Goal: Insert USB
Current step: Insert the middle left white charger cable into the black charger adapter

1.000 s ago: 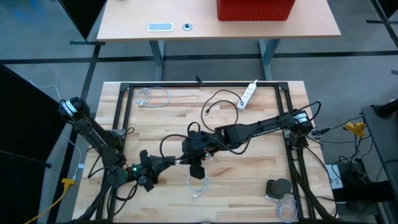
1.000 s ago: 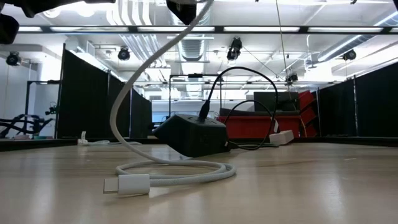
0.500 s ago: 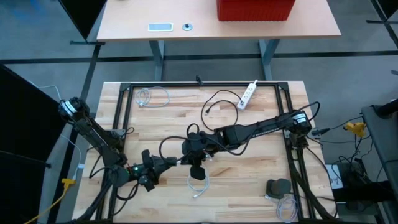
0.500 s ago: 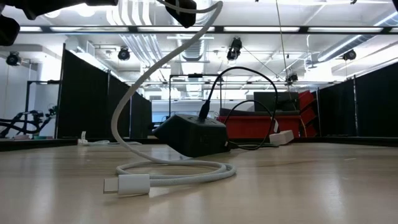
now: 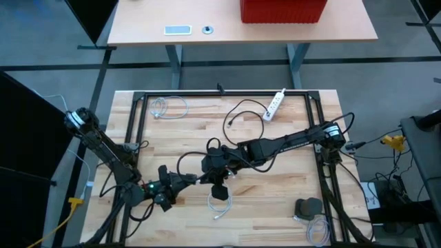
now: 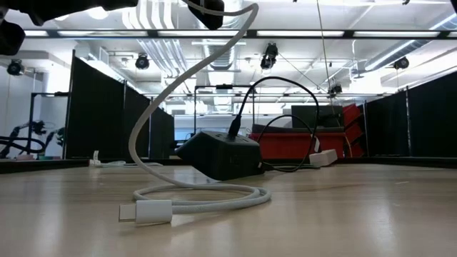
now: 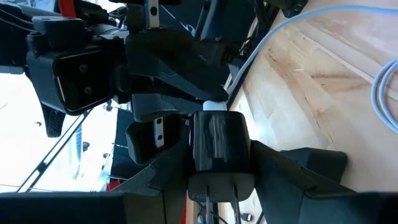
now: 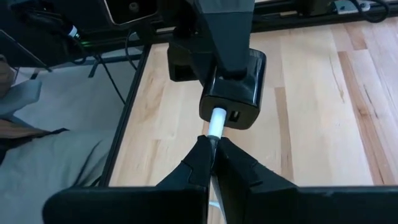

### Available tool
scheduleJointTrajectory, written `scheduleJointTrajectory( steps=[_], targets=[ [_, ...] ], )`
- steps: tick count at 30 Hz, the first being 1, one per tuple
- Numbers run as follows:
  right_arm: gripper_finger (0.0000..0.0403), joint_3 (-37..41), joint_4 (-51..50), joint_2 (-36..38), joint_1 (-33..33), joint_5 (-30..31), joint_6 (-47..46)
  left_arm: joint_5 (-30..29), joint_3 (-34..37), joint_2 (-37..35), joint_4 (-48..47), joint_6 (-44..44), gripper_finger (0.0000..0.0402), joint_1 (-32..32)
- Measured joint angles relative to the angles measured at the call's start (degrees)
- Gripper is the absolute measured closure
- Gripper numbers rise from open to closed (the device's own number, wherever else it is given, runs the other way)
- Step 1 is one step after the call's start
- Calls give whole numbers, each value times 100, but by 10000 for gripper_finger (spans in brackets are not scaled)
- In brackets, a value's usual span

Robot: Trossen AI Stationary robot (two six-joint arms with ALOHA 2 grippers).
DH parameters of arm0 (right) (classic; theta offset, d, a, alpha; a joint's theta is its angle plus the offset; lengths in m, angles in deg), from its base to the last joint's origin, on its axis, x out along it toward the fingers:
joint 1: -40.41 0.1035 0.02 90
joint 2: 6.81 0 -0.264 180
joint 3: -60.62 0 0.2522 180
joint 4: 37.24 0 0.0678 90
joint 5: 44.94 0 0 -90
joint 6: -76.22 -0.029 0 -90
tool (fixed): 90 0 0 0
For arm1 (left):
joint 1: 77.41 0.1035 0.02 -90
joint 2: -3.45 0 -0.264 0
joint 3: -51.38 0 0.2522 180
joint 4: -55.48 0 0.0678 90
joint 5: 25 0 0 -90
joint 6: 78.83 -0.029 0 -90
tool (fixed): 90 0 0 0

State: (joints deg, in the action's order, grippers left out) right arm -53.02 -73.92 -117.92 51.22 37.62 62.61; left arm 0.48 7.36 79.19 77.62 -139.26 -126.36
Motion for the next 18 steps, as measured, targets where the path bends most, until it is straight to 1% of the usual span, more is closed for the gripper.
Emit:
scheduleJointTrajectory(
  steps=[5, 8, 11, 13, 18],
  targets=[
    [398, 0, -25, -13, -7, 23, -3, 15, 0, 9, -15, 16, 255, 18],
    [385, -2, -119, -13, -9, 108, -6, -5, 0, 13, -13, 17, 255, 27],
    [354, -30, -169, -13, -26, 244, 27, -103, 0, 20, 8, 15, 255, 36],
    [327, -31, -269, -2, -44, 272, 22, -208, 0, 20, 9, 16, 255, 22],
    [257, -31, -436, 126, -38, 249, 68, -254, -1, 11, 17, 1, 255, -14]
  ],
)
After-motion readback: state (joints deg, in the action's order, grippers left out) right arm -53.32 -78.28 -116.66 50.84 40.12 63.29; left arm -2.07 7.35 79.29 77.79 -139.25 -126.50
